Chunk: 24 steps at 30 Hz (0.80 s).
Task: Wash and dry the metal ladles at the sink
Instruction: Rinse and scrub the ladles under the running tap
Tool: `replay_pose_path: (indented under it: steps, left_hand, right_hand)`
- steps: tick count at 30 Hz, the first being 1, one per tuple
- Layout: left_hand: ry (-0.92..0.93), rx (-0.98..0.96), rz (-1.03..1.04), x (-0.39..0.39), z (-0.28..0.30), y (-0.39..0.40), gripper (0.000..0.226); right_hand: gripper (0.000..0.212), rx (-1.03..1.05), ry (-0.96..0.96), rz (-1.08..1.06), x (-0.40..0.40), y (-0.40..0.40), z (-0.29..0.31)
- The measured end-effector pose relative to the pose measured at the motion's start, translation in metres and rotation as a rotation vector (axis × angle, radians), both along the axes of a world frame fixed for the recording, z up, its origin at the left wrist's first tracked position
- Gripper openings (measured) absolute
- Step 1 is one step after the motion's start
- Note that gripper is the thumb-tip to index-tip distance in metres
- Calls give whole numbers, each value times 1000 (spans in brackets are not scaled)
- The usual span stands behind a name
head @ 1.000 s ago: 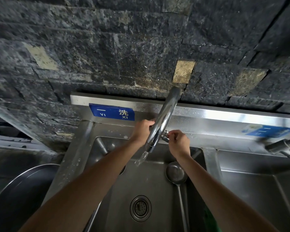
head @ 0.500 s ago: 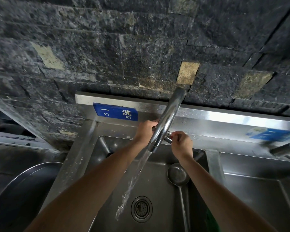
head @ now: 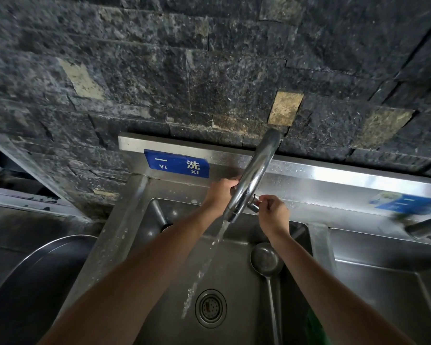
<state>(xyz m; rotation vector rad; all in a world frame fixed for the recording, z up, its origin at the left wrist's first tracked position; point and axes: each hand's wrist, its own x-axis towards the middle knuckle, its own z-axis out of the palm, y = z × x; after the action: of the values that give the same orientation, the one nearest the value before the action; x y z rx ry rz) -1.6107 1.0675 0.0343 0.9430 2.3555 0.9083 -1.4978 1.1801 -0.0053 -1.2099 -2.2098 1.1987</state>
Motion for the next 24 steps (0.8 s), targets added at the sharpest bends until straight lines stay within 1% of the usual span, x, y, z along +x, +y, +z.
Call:
replay_pose_path:
  steps: [1, 2, 3, 4, 7, 9, 11, 13, 14, 16, 18, 20, 21, 22, 24]
  left_hand:
    - [-71, 63, -11, -7, -15, 2, 31]
    - [-109, 62, -6, -9, -19, -2, 30]
    - [-148, 94, 25, -4, -10, -7, 32]
    - [-164, 93, 32, -3, -13, -9, 34]
    - [-130, 124, -14, 11, 5, -19, 39]
    - [-225, 100, 31, 10, 2, -18, 40]
    - [-219, 73, 10, 12, 1, -18, 44]
    - [-215, 75, -38, 17, 2, -22, 52]
    - [-231, 79, -30, 20, 0, -27, 54]
    - [-225, 45, 42, 26, -8, -43, 53]
    - [-173, 25, 112, 32, -22, -66, 62]
    - [-157, -62, 136, 36, -46, -97, 69]
    - [-155, -127, 157, 36, -64, -117, 69]
    - [-163, -194, 186, 38, -76, -136, 67]
    - [-168, -271, 240, 46, -94, -175, 62]
  right_hand:
    - [26, -3, -5, 3, 0, 0, 0]
    - [26, -6, -11, 8, 1, -1, 0]
    - [25, -11, -16, 11, 1, 0, 0]
    - [25, -21, -21, 10, 2, -1, 1]
    - [26, -39, -30, -1, 1, -2, 1]
    - [26, -44, -39, -7, 0, -2, 2]
    - [21, -48, -48, -8, 1, -3, 1]
    - [13, -95, -42, -28, 3, -5, -1]
    - [18, -134, -41, -39, 6, -9, -2]
    - [32, -199, -39, -58, 15, -22, -8]
    - [41, -225, -36, -65, 24, -42, -17]
    - [46, -225, -55, -57, 32, -64, -35]
    - [45, -246, -66, -56, 34, -77, -47]
    - [39, -274, -81, -49, 35, -89, -57]
    - [20, -304, -152, 18, 36, -114, -76]
